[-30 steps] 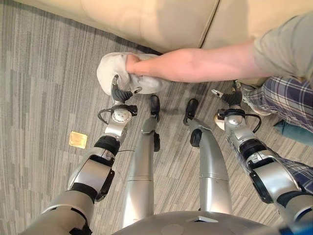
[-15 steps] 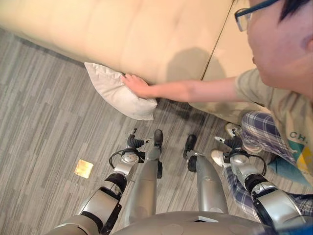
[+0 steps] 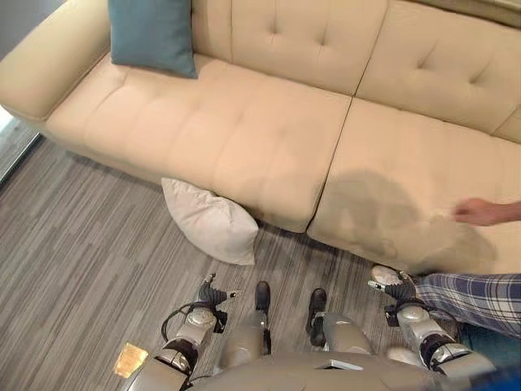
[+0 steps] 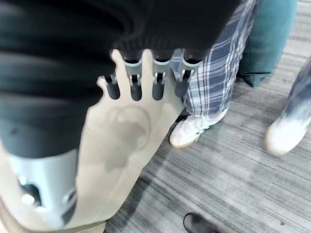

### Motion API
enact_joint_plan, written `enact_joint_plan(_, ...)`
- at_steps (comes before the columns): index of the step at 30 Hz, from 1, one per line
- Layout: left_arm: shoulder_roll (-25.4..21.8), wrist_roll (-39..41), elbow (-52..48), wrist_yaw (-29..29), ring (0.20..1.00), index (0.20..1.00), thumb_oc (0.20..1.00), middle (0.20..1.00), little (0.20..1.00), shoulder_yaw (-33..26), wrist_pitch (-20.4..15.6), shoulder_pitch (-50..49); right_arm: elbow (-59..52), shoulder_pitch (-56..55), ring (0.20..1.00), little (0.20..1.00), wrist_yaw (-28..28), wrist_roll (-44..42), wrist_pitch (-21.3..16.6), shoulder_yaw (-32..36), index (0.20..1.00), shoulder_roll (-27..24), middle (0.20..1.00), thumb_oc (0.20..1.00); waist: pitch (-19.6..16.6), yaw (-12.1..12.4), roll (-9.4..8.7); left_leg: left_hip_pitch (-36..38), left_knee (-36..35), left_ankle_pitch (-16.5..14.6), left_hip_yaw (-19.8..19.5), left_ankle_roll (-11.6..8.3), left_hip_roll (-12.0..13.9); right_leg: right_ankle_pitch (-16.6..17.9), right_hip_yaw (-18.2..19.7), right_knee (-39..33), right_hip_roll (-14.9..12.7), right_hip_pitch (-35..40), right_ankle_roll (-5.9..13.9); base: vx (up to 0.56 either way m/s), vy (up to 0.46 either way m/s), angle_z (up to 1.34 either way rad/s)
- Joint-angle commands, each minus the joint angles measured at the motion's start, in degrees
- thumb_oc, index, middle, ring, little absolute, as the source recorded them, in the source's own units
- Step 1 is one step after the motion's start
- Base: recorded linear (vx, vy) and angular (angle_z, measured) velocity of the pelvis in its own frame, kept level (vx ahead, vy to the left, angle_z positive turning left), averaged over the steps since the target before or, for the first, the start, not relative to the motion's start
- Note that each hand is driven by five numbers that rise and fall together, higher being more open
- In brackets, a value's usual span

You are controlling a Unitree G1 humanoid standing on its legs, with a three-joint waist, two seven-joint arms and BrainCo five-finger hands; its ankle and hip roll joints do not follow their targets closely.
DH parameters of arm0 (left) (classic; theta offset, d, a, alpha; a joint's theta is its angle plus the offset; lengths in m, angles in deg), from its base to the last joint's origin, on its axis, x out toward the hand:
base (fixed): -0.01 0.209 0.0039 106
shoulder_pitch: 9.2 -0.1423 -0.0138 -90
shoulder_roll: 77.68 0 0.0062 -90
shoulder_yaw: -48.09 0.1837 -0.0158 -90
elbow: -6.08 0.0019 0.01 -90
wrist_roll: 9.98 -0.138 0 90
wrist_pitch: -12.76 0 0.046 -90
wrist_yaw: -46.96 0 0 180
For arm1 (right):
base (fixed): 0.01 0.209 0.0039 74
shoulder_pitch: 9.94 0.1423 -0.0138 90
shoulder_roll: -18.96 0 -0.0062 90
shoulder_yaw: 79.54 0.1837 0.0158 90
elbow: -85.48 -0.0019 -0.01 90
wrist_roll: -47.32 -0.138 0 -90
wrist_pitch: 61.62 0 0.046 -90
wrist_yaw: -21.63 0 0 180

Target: Pick up all the scattered cushions and arrange them neatly on the sofa.

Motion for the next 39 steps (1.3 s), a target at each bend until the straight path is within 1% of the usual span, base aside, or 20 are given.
enact_joint_plan(1,-0.2,-1.7,3.2,0.9,1.000,1.000,1.000,1.000,1.000,-2.4,-0.5,4.2,0.2,2.5,1.000,1.000,-0.8,2.5,-0.3,0.3,1.000,0.4,1.000,1.000,3.3,0.0,-2.42,0.4,-0.2,-2.9,-0.6,-3.52,-0.9,8.6,3.5,-11.0,-1.6,2.8,6.47,0.08,-0.028,-0.05)
enact_joint_plan(4,-0.3,-2.5,4.1,1.8,1.000,1.000,1.000,1.000,1.000,-3.1,-0.2,2.5,0.9,1.2,1.000,1.000,-1.3,3.2,-0.3,0.6,1.000,0.5,1.000,1.000,2.7,0.1,-2.31,2.8,-0.4,-3.6,-0.7,-3.43,-0.6,7.7,3.9,-11.5,-1.1,5.7,6.20,0.05,-0.018,-0.02)
enact_joint_plan(9,-0.5,-3.2,3.7,2.6,1.000,1.000,1.000,1.000,1.000,-3.6,-0.3,0.9,1.4,0.0,1.000,1.000,-1.8,3.4,-0.6,1.5,1.000,-0.2,1.000,1.000,3.8,-0.1,-2.99,1.3,9.2,-7.7,-0.8,-3.53,-1.2,6.7,4.9,-12.0,-0.8,8.6,5.31,-0.03,-0.008,0.26)
enact_joint_plan(11,-0.1,-2.7,4.8,3.0,1.000,1.000,1.000,1.000,1.000,-4.4,-0.6,0.5,2.3,0.4,1.000,1.000,-1.8,4.0,-0.5,1.2,1.000,-0.7,1.000,1.000,4.5,0.5,-3.42,0.1,13.2,-9.0,-3.5,-4.10,-1.6,6.8,5.7,-12.0,-1.2,9.6,5.19,-0.01,0.149,0.15)
enact_joint_plan(13,-0.1,-2.4,6.0,3.2,1.000,1.000,1.000,1.000,1.000,-5.0,-0.6,-0.1,3.4,0.6,1.000,1.000,-2.1,5.3,0.2,1.3,1.000,-1.7,1.000,1.000,3.8,0.9,-3.31,-0.5,11.1,-7.3,-3.8,-4.54,2.2,7.0,5.9,-11.8,-2.9,9.5,6.06,0.05,0.329,-0.17)
enact_joint_plan(16,-0.1,-3.5,6.7,3.3,1.000,1.000,1.000,1.000,1.000,-5.0,-0.3,-0.3,3.8,0.5,1.000,1.000,-2.6,6.0,0.6,2.0,1.000,-2.0,1.000,1.000,2.6,0.9,-2.47,1.7,7.3,-7.0,-3.7,-4.42,3.4,6.9,6.0,-11.5,-3.2,9.7,6.56,0.05,0.215,-0.04)
enact_joint_plan(18,-0.3,-4.6,6.5,3.4,1.000,1.000,1.000,1.000,1.000,-4.8,-0.2,-0.2,4.5,0.3,1.000,1.000,-2.7,6.7,1.2,2.9,1.000,-1.9,1.000,1.000,2.6,0.2,-2.26,2.5,6.8,-6.8,-3.9,-4.06,1.7,8.1,6.1,-9.9,-5.5,8.6,7.49,0.04,0.417,-0.13)
enact_joint_plan(19,-0.7,-4.4,6.1,3.6,1.000,1.000,1.000,1.000,1.000,-5.0,-0.2,0.1,4.6,0.1,1.000,1.000,-3.0,6.8,1.5,2.9,1.000,-1.3,1.000,1.000,2.9,0.3,-2.45,3.5,6.0,-7.1,-3.6,-3.05,0.3,8.6,7.1,-8.9,-6.6,7.9,8.01,0.02,0.375,0.00)
enact_joint_plan(23,-1.8,-4.2,5.8,3.8,1.000,1.000,1.000,1.000,1.000,-5.7,-0.4,0.6,4.5,0.4,1.000,1.000,-3.1,7.4,2.2,2.8,1.000,-0.7,1.000,1.000,3.9,0.8,-2.25,4.8,4.5,-7.2,-2.5,-1.21,-1.1,9.3,8.0,-3.7,-8.6,4.5,8.53,-0.03,0.265,-0.30)
enact_joint_plan(26,-2.9,-5.1,5.8,3.7,1.000,1.000,1.000,1.000,1.000,-5.1,-0.5,0.7,4.9,0.4,1.000,1.000,-3.2,7.1,1.9,2.0,1.000,-0.7,1.000,1.000,4.0,0.3,-1.93,5.6,3.1,-6.0,-2.8,-0.32,-1.7,7.5,10.7,-0.1,-4.3,2.9,6.84,0.01,0.182,-0.29)
enact_joint_plan(27,-3.3,-5.5,6.1,4.0,1.000,1.000,1.000,1.000,1.000,-5.5,-0.3,0.3,5.0,0.1,1.000,1.000,-3.4,6.9,1.6,1.4,1.000,-0.8,1.000,1.000,3.3,0.4,-1.99,6.3,1.9,-5.7,-2.4,0.06,-2.3,5.6,10.1,0.1,-1.1,3.5,5.95,0.06,0.148,-0.01)
enact_joint_plan(28,-3.3,-5.4,6.4,4.1,1.000,1.000,1.000,1.000,1.000,-5.8,-0.2,0.2,5.1,0.1,1.000,1.000,-3.4,7.0,1.5,1.0,1.000,-0.6,1.000,1.000,3.1,0.7,-2.07,6.6,1.4,-5.6,-1.9,0.04,-2.4,4.7,8.5,0.0,-0.1,4.0,5.42,0.07,0.119,-0.17)
enact_joint_plan(29,-3.1,-5.1,6.8,4.4,1.000,1.000,1.000,1.000,1.000,-6.2,-0.3,-0.3,5.3,0.1,1.000,1.000,-3.4,7.3,1.4,0.6,1.000,-0.4,1.000,1.000,2.6,1.3,-2.38,7.1,0.9,-5.7,-1.0,-0.10,-2.9,3.5,4.7,-1.3,1.3,5.3,4.77,0.06,0.030,-0.35)
enact_joint_plan(30,-3.2,-5.2,6.9,4.6,1.000,1.000,1.000,1.000,1.000,-6.4,-0.2,-0.5,5.6,-0.1,1.000,1.000,-3.5,7.5,1.5,0.6,1.000,-0.6,1.000,1.000,2.5,1.3,-2.54,7.3,1.0,-6.0,-0.6,-0.11,-3.2,3.0,3.9,-2.1,1.8,6.0,4.60,0.07,-0.001,-0.49)
enact_joint_plan(31,-3.2,-5.3,6.9,4.9,1.000,1.000,1.000,1.000,1.000,-6.4,-0.1,-0.3,5.6,-0.2,1.000,1.000,-3.5,7.3,1.4,1.1,1.000,-0.8,1.000,1.000,2.5,1.3,-2.67,7.1,1.6,-6.2,-0.7,-0.13,-3.5,3.0,4.3,-3.3,1.7,6.9,4.72,0.09,-0.045,-0.34)
enact_joint_plan(32,-3.0,-5.6,7.4,4.6,1.000,1.000,1.000,1.000,1.000,-5.8,-0.4,-0.3,5.5,-0.7,1.000,1.000,-3.6,6.2,1.1,1.6,1.000,-0.8,1.000,1.000,2.3,0.3,-2.71,6.9,2.5,-6.6,-1.1,-0.56,-4.0,2.4,7.7,-3.8,3.7,7.1,4.16,0.09,-0.038,0.03)
enact_joint_plan(35,-2.1,-5.7,6.7,5.4,1.000,1.000,1.000,1.000,1.000,-5.4,-0.5,-0.1,5.4,-1.2,1.000,1.000,-3.6,5.0,1.0,2.7,1.000,-1.2,1.000,1.000,3.1,-0.1,-3.53,4.0,11.1,-9.1,0.3,-2.10,-5.0,4.1,8.2,-7.0,2.5,9.7,4.05,0.08,-0.022,0.71)
enact_joint_plan(36,-2.1,-5.7,6.7,5.4,1.000,1.000,1.000,1.000,1.000,-5.4,-0.5,-0.1,5.4,-1.2,1.000,1.000,-3.6,5.0,1.0,2.7,1.000,-1.2,1.000,1.000,3.1,-0.2,-3.49,3.9,11.4,-9.2,0.3,-2.11,-5.0,4.1,8.2,-7.0,2.6,9.7,4.05,0.02,0.025,0.42)
enact_joint_plan(37,-1.5,-5.0,6.2,5.5,1.000,1.000,1.000,1.000,1.000,-5.2,-0.4,-0.1,5.5,-0.8,1.000,1.000,-3.6,4.9,1.3,2.5,1.000,-1.4,1.000,1.000,3.8,0.2,-3.83,1.0,16.3,-10.0,0.0,-2.71,-4.7,4.4,8.2,-7.6,1.5,10.1,3.88,0.05,0.090,0.13)
enact_joint_plan(39,-1.1,-5.1,6.4,5.6,1.000,1.000,1.000,1.000,1.000,-4.7,0.0,-0.3,5.4,-0.8,1.000,1.000,-3.6,5.5,1.2,1.9,1.000,-1.6,1.000,1.000,3.1,0.6,-3.98,0.2,14.9,-9.8,-0.2,-2.37,-1.5,4.3,8.6,-8.6,0.8,11.0,4.23,0.10,0.115,-0.06)
